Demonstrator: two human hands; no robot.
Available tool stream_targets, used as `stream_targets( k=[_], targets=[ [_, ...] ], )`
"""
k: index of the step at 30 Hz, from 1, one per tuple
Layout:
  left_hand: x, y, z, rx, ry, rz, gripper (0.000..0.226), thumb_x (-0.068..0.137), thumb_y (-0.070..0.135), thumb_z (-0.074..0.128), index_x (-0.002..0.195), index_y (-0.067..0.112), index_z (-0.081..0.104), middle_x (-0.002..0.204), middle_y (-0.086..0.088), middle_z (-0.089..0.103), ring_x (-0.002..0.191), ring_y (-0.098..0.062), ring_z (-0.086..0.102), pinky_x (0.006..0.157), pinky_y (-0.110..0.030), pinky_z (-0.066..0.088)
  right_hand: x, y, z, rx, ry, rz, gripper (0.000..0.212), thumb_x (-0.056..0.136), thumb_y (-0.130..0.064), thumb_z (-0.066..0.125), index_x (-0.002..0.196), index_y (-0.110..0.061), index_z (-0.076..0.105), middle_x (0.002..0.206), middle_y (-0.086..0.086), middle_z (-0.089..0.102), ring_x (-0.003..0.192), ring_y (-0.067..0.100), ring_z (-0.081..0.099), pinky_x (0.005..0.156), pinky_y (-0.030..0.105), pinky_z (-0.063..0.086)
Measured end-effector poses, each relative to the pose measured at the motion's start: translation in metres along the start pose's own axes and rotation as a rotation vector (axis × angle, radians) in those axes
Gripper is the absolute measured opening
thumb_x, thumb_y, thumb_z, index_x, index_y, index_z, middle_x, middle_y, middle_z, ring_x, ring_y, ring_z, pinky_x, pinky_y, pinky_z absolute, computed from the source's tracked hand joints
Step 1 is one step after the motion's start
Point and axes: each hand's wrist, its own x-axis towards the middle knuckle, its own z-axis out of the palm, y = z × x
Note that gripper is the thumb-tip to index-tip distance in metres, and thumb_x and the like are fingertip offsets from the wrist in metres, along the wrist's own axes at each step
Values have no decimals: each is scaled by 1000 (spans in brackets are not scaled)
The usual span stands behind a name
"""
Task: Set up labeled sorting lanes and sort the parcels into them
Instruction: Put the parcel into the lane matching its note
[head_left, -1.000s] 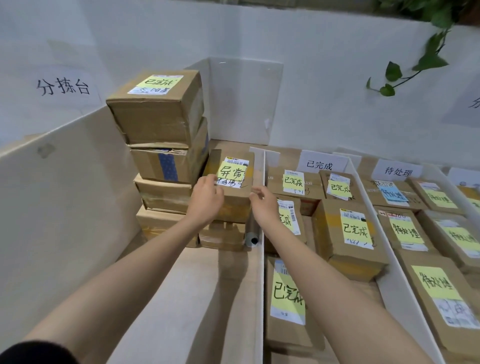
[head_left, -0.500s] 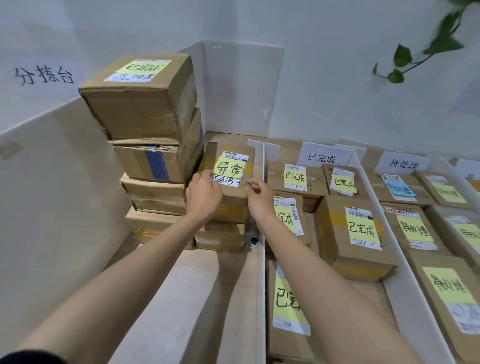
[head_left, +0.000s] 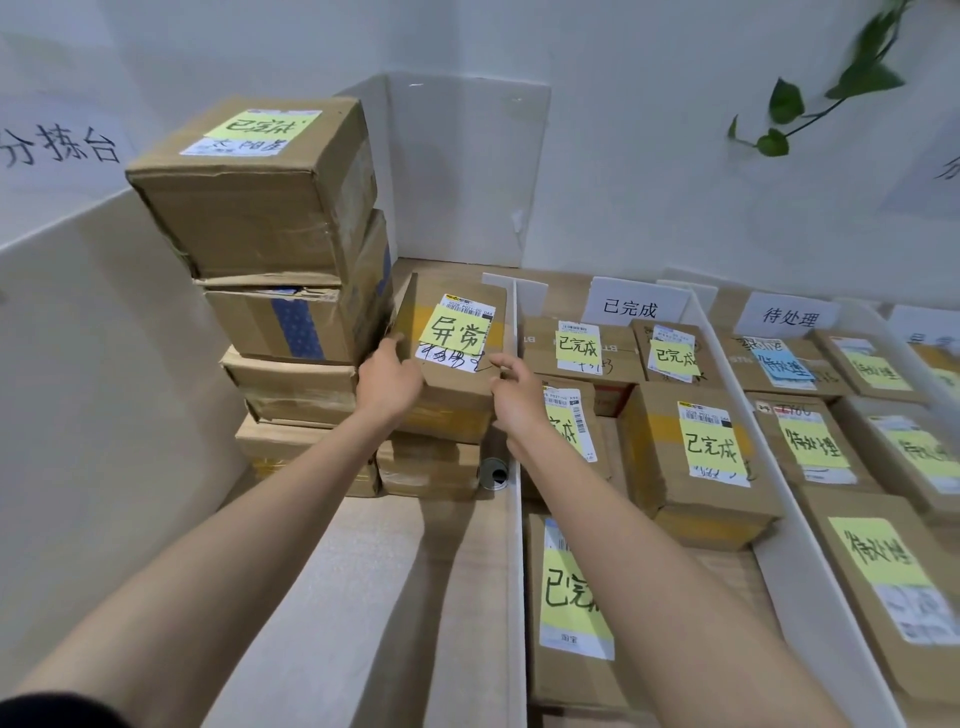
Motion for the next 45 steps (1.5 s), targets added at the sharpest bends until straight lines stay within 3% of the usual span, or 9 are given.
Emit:
stream_targets(
  k=[5,11,16,25,29,33,37,39,45],
  targets=[
    [-9,4,-5,-63,-49,4,47,96,10,40,142,15,37,140,-9,48,123,-27,47,98,-36,41,-5,2,-6,46,4,40,45,95,2,36,121,-26,59,132,-1,53,120,22,49,96,39,47],
    [-34,18,-10,-82,-22,58,47,93,3,40,139,15,44,139,-9,49,120,-27,50,92,-34,44,-26,-8,-24,104,39,13,47,92,6,34,116,-26,60,130,0,56,118,23,52,77,31,48],
    [-62,33,-17,-113,-8,116,48,91,-3,42,135,15,47,139,-10,49,124,-27,48,93,-36,47,-51,-19,-45,107,95,-25,46,91,7,35,112,-26,60,127,-1,58,116,21,54,87,35,51],
    [-123,58,-29,-213,-104,180,47,91,-5,42,131,19,46,138,-7,46,87,-22,58,42,-17,41,-113,-38,-84,106,144,-97,51,89,9,35,106,-31,61,125,-2,60,113,21,56,68,25,49],
    [-151,74,-25,-242,-136,222,47,89,-8,42,129,16,47,137,-6,46,97,-17,51,49,-15,40,-137,-34,-108,117,224,-115,52,88,8,36,91,-36,62,121,-3,62,113,21,58,94,39,52],
    [-180,87,-14,-248,-195,267,44,90,-9,44,127,14,47,119,0,46,88,-15,53,44,-15,45,-162,-31,-137,132,301,-114,50,86,8,36,89,-33,64,124,-3,62,117,20,55,99,42,49],
    [-195,94,-3,-248,-239,317,43,84,-9,45,112,24,49,118,0,55,82,-17,62,73,-41,57,-193,-32,-161,168,366,-137,50,86,11,33,97,-27,64,122,-1,63,110,21,57,70,23,47],
    [-205,98,5,-236,-256,335,43,85,-9,43,114,23,49,120,2,54,93,-20,60,73,-37,55,-209,-33,-173,188,392,-140,49,87,11,33,103,-23,64,115,-3,63,94,17,55,55,18,35],
    [-250,128,31,-245,-314,393,44,86,-9,43,121,17,50,115,-1,53,96,-21,54,67,-28,47,-247,-25,-222,219,477,-151,48,87,10,33,99,-24,64,112,-5,63,99,16,55,68,24,46]
  ],
)
